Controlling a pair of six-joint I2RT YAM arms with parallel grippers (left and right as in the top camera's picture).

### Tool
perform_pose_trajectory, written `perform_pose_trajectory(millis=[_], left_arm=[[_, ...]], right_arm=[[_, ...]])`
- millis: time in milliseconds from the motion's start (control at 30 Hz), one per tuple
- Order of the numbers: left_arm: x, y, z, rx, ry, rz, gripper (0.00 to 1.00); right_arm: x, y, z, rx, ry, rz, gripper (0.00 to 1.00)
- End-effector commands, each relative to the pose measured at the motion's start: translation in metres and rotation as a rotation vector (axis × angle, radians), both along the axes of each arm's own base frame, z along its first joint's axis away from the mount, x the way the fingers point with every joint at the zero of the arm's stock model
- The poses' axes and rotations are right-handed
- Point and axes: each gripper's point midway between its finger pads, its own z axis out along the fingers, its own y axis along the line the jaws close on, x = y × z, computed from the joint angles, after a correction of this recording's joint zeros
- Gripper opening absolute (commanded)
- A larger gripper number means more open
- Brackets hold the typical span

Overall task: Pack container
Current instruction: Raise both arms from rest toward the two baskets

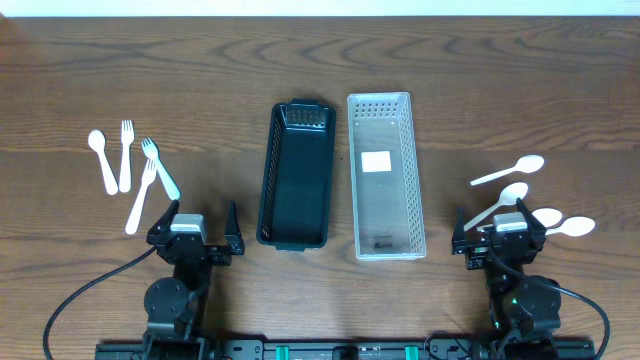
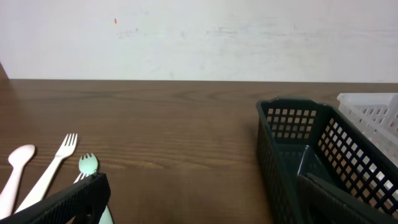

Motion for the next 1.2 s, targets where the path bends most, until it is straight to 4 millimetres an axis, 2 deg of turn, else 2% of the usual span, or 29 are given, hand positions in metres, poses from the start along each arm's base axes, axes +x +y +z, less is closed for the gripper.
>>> perform_pose_trajectory(millis=[0,967,1167], left_arm=[[-0.0009,0.0014,-0.0170,0.008,0.051,0.008,0.98],[-0.0009,0.0014,-0.0168,0.008,0.050,0.008,0.98],[-0.0009,0.0014,-0.0169,0.008,0.051,0.008,0.98]], right_arm=[[-0.0001,-0.0017,-0.0007,0.011,0.000,-0.008,0.99],[0.0001,-0.0017,0.0008,0.012,-0.006,-0.008,0.99],[-0.0003,0.0033,-0.0011,0.055,0.004,0.015,0.99]])
